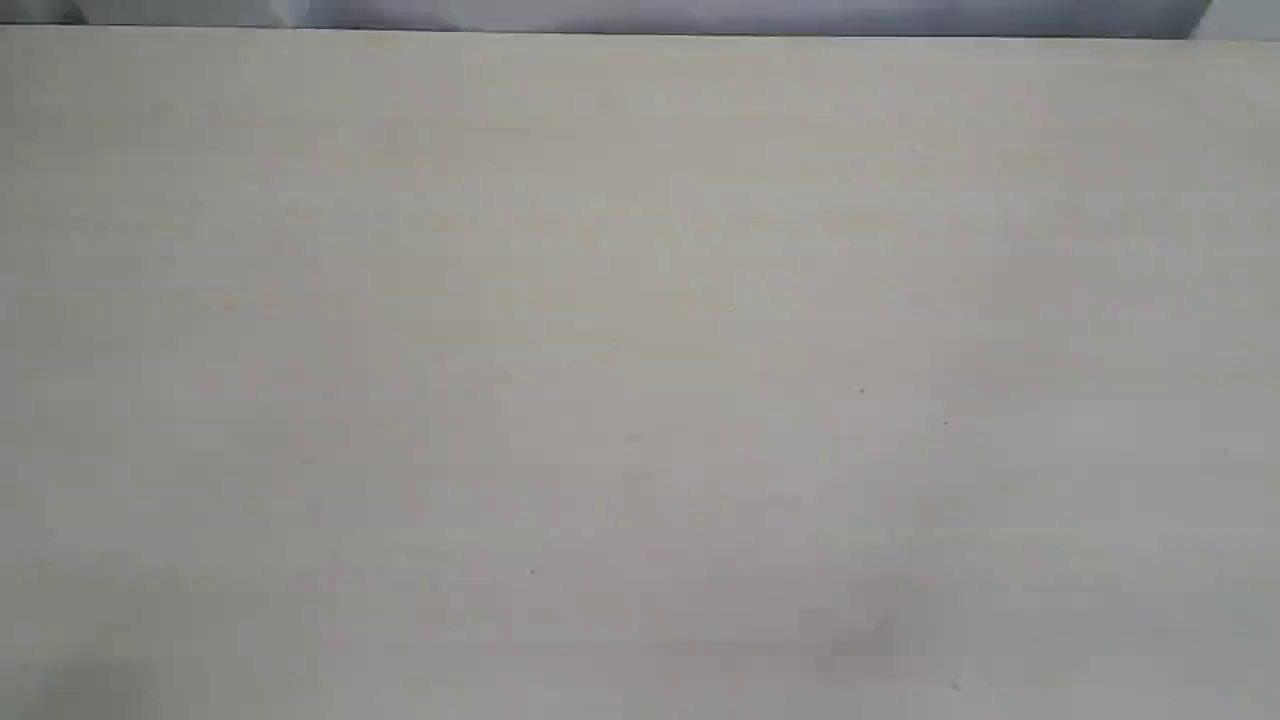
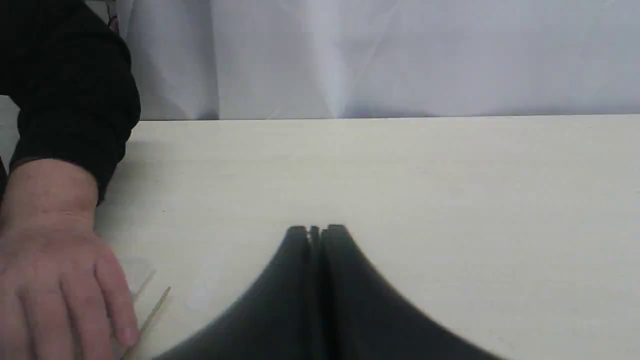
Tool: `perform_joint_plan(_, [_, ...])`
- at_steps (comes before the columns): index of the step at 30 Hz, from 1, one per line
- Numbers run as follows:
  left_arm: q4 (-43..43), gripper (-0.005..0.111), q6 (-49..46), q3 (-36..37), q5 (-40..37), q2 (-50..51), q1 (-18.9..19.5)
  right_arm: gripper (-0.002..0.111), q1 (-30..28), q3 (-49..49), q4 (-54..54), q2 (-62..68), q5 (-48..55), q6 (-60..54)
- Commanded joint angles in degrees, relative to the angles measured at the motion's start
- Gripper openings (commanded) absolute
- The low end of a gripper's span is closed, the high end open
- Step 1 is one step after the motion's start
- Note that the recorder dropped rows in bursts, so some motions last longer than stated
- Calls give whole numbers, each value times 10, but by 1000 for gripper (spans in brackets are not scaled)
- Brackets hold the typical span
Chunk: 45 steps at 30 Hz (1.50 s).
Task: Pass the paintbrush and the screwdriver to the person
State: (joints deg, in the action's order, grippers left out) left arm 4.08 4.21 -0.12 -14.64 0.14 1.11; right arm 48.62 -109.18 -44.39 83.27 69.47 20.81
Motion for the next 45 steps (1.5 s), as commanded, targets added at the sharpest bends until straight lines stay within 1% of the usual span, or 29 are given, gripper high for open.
perform_joint_plan(1, [-3, 0, 1, 1, 2, -1, -5, 5, -72, 145, -15, -72, 5, 24])
perform_joint_plan(3, [-3, 0, 1, 1, 2, -1, -5, 5, -100, 227, -15, -122, -25, 34])
perform_joint_plan(5, [-3, 0, 1, 1, 2, -1, -5, 5, -125, 300, -15, -189, -81, 61])
perform_joint_plan(8, [-3, 0, 1, 1, 2, -1, -5, 5, -146, 382, -15, -290, -145, 89])
perform_joint_plan(10, [-3, 0, 1, 1, 2, -1, -5, 5, -146, 434, -9, -350, -170, 95])
perform_joint_plan(15, [-3, 0, 1, 1, 2, -1, -5, 5, -146, 519, 47, -495, -185, 96])
perform_joint_plan(20, [-3, 0, 1, 1, 2, -1, -5, 5, -146, 583, 73, -612, -166, 96])
perform_joint_plan(25, [-3, 0, 1, 1, 2, -1, -5, 5, -146, 633, 76, -694, -151, 96])
perform_joint_plan(31, [0, 0, 1, 1, 3, -1, -5, 5, -146, 669, 148, -746, -122, 101])
perform_joint_plan(35, [0, 0, 1, 1, 3, -1, -5, 5, -146, 672, 213, -768, -56, 101])
perform_joint_plan(38, [0, 0, 1, 1, 3, -1, -5, 5, -146, 672, 212, -781, -40, 101])
perform_joint_plan(45, [0, 0, 1, 1, 3, -1, -5, 5, -146, 672, 199, -788, -42, 101])
